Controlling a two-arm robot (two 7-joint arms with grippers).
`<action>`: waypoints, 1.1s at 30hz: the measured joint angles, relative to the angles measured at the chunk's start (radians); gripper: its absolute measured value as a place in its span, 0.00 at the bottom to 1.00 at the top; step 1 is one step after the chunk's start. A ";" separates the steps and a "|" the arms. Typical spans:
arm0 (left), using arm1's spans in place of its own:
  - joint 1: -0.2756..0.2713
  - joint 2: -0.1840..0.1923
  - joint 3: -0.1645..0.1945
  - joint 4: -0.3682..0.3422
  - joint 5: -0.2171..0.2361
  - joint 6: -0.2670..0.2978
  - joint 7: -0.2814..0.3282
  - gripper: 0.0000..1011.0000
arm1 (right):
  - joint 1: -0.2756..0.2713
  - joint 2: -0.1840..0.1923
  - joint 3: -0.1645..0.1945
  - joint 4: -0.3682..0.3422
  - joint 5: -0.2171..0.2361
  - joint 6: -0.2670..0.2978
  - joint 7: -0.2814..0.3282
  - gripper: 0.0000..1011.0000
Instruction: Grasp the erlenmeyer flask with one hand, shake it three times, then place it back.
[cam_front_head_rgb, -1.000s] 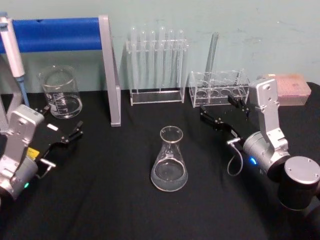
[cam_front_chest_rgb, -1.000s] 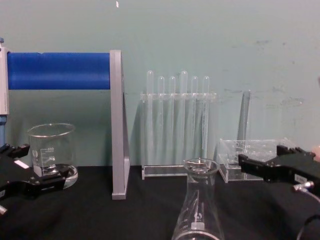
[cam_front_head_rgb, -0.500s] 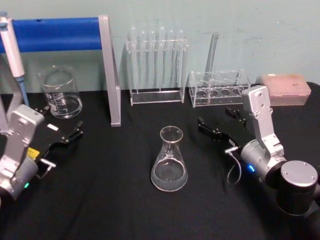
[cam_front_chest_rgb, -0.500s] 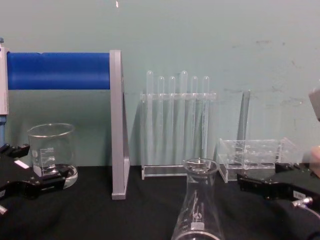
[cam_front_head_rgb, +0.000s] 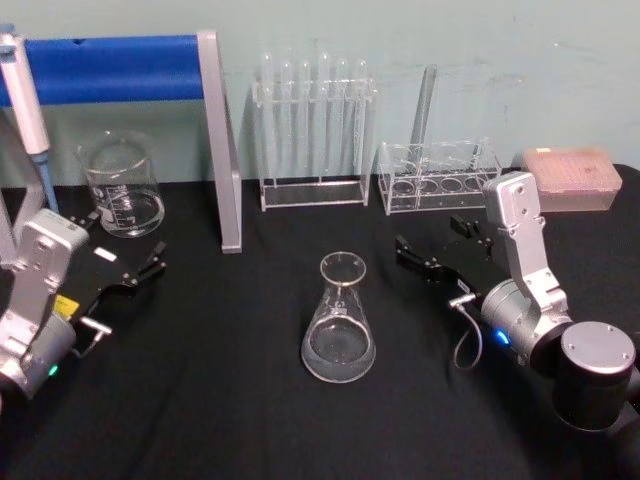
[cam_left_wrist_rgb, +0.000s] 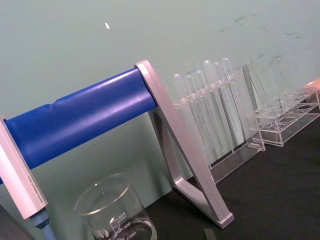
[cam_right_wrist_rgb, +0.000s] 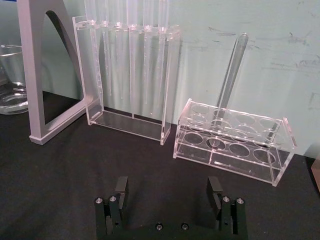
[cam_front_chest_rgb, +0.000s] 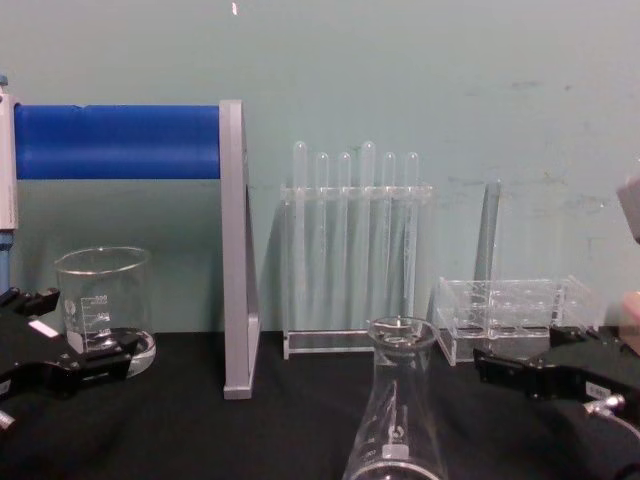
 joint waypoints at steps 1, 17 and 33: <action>0.000 0.000 0.000 0.000 0.000 0.000 0.000 0.99 | 0.000 0.000 0.000 0.000 0.000 0.000 0.000 0.99; 0.000 0.000 0.000 0.000 0.000 0.000 0.000 0.99 | 0.002 0.001 -0.002 0.002 0.000 -0.001 0.000 0.99; 0.000 0.000 0.000 0.000 0.000 0.000 0.000 0.99 | 0.003 0.001 -0.002 0.003 0.000 -0.002 0.000 0.99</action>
